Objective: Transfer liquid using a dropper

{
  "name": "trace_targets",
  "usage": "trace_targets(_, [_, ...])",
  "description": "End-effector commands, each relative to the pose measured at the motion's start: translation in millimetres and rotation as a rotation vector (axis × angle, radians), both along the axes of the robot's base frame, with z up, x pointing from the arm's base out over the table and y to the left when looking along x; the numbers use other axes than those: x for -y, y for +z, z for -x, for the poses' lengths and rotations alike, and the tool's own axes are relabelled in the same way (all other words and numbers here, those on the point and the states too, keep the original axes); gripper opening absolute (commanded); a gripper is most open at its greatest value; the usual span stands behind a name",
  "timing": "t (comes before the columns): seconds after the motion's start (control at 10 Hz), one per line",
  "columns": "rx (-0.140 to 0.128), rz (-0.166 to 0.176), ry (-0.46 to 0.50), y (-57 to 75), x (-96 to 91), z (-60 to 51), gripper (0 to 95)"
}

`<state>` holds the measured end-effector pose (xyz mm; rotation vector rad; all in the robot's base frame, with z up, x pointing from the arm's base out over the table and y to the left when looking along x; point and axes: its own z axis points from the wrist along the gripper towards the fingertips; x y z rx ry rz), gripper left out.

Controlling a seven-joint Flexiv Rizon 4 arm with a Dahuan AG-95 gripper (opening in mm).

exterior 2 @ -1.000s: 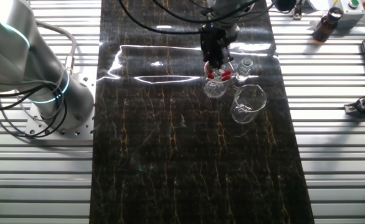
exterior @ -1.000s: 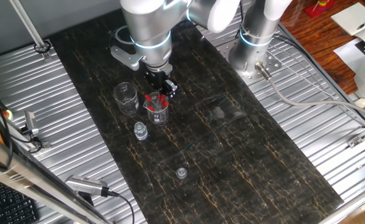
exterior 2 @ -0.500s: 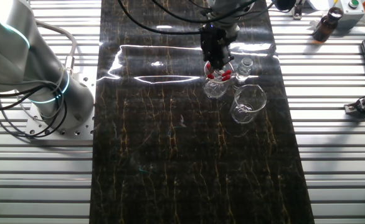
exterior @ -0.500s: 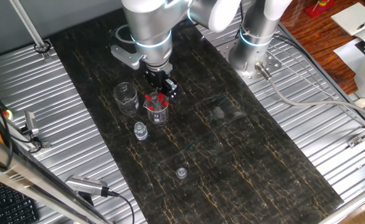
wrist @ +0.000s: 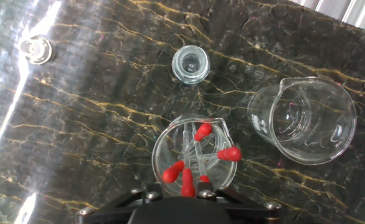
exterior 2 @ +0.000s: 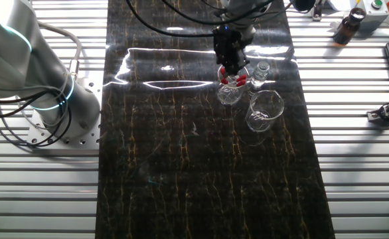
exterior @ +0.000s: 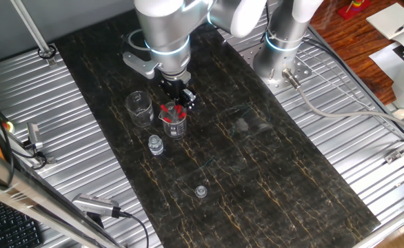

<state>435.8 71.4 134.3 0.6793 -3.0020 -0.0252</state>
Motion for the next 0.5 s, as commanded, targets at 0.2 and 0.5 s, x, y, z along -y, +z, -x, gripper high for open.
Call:
trace_targets(0.2, [0.001, 0.002, 0.001, -0.8, 0.0, 0.2, 19.0])
trace_targets(0.5, [0.004, 0.003, 0.002, -3.3, -0.5, 0.2, 19.0])
